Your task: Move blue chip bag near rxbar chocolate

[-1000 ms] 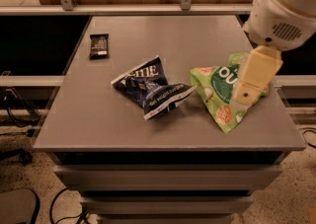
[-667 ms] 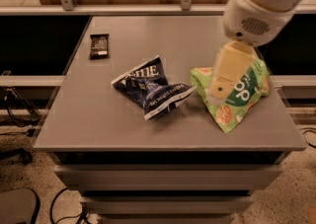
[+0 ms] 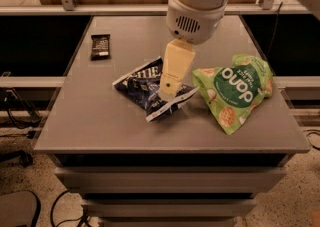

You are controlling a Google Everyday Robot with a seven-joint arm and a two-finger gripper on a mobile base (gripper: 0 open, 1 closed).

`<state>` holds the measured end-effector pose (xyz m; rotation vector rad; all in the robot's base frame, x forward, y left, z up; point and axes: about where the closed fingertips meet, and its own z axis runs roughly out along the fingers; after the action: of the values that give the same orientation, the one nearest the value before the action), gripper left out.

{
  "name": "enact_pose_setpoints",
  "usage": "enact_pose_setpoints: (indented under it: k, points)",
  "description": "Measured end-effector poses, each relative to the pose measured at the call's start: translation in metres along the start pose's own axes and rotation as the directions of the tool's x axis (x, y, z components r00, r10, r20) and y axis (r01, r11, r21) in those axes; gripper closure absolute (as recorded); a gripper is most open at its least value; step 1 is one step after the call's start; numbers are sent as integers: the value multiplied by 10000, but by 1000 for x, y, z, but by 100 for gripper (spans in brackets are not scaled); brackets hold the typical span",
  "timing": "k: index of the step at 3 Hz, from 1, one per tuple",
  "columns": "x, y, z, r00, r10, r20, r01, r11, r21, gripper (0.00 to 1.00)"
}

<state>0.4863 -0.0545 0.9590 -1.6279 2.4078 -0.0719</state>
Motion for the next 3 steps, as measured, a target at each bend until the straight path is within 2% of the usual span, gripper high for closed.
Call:
enact_pose_setpoints:
  k: [1,3]
  points:
    - [-23,9,20,9993,225,-304,-230,9995,-194,0]
    - [-46,15,71,9910,798,-1079,-859,9949,-528,0]
